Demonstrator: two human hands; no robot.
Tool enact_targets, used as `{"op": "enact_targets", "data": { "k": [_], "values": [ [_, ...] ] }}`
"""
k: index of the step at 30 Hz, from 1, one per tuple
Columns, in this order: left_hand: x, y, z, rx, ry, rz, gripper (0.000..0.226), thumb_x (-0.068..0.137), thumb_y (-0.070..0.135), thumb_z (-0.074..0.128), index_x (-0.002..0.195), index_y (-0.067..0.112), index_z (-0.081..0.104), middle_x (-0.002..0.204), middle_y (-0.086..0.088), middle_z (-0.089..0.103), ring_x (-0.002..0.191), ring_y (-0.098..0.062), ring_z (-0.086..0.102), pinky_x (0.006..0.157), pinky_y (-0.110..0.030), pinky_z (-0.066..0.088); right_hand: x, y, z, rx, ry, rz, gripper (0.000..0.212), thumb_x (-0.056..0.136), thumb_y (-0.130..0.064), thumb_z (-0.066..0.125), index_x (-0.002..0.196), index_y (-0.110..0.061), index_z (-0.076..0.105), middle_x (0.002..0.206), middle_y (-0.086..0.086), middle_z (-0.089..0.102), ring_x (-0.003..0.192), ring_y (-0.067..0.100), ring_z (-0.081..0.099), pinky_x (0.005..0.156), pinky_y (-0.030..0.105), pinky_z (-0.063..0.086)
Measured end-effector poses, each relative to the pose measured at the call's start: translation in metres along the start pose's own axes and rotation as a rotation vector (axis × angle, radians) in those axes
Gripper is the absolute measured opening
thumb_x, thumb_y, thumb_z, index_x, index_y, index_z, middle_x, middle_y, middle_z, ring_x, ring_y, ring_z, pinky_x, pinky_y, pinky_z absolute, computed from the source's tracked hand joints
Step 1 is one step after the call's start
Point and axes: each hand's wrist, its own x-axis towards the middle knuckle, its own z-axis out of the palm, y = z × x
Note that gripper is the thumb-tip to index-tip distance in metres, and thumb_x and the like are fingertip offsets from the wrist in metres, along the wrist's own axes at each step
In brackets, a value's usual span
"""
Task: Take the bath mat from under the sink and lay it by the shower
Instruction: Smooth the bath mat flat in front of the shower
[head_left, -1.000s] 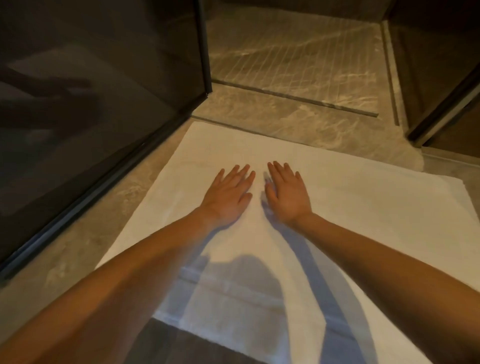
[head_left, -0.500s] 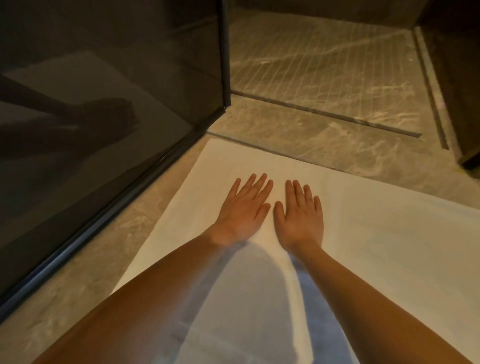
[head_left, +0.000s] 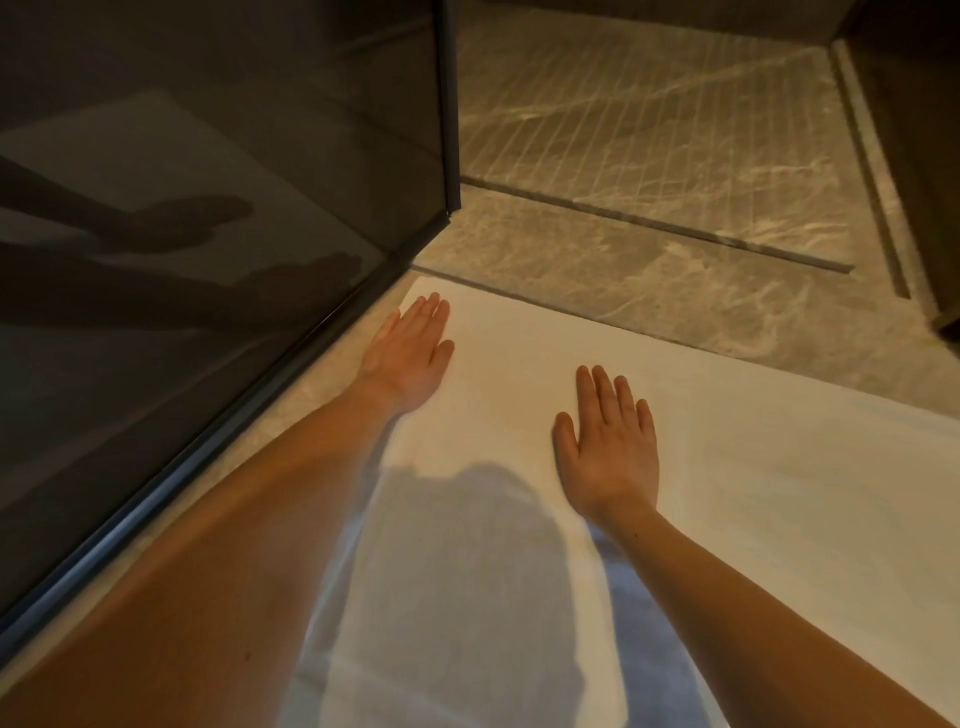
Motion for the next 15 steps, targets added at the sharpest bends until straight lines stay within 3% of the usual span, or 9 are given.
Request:
{"op": "enact_targets", "data": {
  "k": [3,5,8,13,15],
  "values": [
    [0.004,0.038,-0.005,0.05,0.076,-0.034,0.058,0.103,0.037,0.017,0.156,0.013,0.008,0.164,-0.006,0.006,0.15,-0.019,0.002,0.121,-0.038,-0.004,-0.001,0.001,0.0,0.003,0.005,0.009,0.065,0.099,-0.049,0.01,0.157,-0.023,-0.003,0.165,-0.003,-0.003,0.151,0.017,-0.008,0.123,0.04,-0.001],
    [0.003,0.081,0.0,0.047,0.113,0.15,0.057,0.103,0.035,0.019,0.156,0.015,0.01,0.164,-0.004,0.009,0.15,-0.02,0.004,0.12,-0.039,-0.002,0.001,0.001,0.001,0.0,0.011,0.009,0.065,0.099,-0.049,0.011,0.157,-0.023,-0.001,0.165,-0.003,-0.001,0.151,0.017,-0.007,0.123,0.041,0.0],
    [-0.002,0.12,0.014,0.028,-0.002,0.362,0.054,0.104,0.033,0.02,0.156,0.02,0.009,0.164,0.001,0.006,0.15,-0.016,0.002,0.12,-0.037,-0.001,0.001,0.001,0.003,-0.015,0.014,0.0,0.065,0.099,-0.048,0.01,0.157,-0.022,-0.001,0.165,-0.003,-0.001,0.151,0.017,-0.007,0.123,0.041,0.0],
    [0.006,0.019,-0.009,0.039,-0.006,0.077,0.056,0.105,0.035,0.015,0.156,0.016,0.0,0.164,-0.001,-0.004,0.15,-0.014,-0.005,0.121,-0.035,-0.004,-0.001,0.002,0.001,-0.002,-0.007,0.003,0.067,0.096,-0.051,0.004,0.157,-0.024,-0.004,0.165,-0.004,-0.004,0.151,0.016,-0.009,0.123,0.04,-0.002],
    [0.007,-0.012,-0.02,0.16,-0.062,0.092,0.058,0.104,0.038,0.012,0.155,0.013,-0.002,0.164,-0.003,-0.006,0.15,-0.016,-0.007,0.121,-0.036,-0.005,-0.001,0.0,0.001,-0.005,-0.006,0.006,0.069,0.094,-0.052,0.002,0.157,-0.024,-0.003,0.165,-0.004,-0.003,0.151,0.017,-0.009,0.123,0.04,-0.002]
  ]
}}
